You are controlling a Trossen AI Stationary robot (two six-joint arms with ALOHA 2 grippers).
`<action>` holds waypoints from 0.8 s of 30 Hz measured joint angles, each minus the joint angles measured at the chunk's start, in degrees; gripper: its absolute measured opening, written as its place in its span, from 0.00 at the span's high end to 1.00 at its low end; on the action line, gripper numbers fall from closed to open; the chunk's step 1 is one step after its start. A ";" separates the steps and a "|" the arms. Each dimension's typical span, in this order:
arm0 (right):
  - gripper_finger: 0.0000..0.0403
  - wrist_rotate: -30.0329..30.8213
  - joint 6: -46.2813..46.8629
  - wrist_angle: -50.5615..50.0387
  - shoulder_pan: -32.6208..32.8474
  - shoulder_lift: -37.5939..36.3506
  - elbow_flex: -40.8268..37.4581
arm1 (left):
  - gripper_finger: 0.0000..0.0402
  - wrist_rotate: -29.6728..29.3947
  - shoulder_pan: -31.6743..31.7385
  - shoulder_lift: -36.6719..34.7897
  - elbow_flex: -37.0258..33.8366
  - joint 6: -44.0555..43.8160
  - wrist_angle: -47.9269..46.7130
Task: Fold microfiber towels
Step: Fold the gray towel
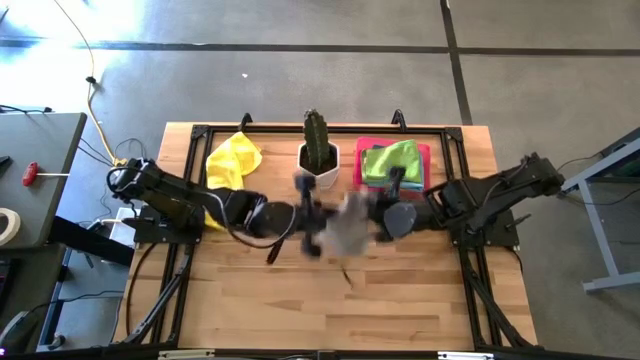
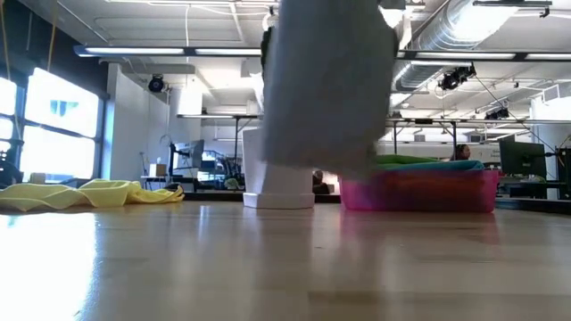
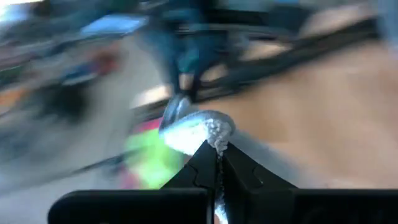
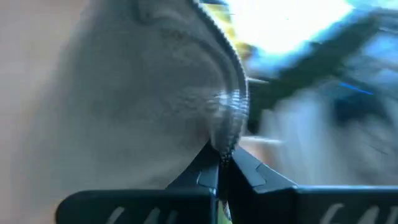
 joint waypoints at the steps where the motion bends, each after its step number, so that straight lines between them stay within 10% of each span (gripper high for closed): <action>1: 1.00 6.09 1.49 -0.02 -0.09 -0.02 0.00 | 1.00 -6.86 0.16 -0.04 0.01 0.46 1.01; 4: 1.00 -5.24 3.51 0.16 -0.67 -0.18 0.02 | 1.00 -17.42 0.27 -0.09 0.01 -2.43 2.05; 8: 1.00 -28.33 2.99 -0.37 -0.25 0.02 -0.02 | 1.00 5.19 -1.21 -0.32 0.01 -3.34 -0.29; 10: 1.00 -21.84 0.03 0.34 0.13 0.02 -0.02 | 1.00 10.46 -1.37 -0.55 0.01 -0.24 0.90; 14: 1.00 0.50 0.36 0.53 -0.19 -0.16 -0.02 | 1.00 -10.10 -0.84 -0.62 0.01 1.38 3.95; 24: 1.00 -8.02 0.36 0.12 -0.11 -0.09 -0.02 | 1.00 -12.59 -3.00 -0.63 0.03 3.67 0.77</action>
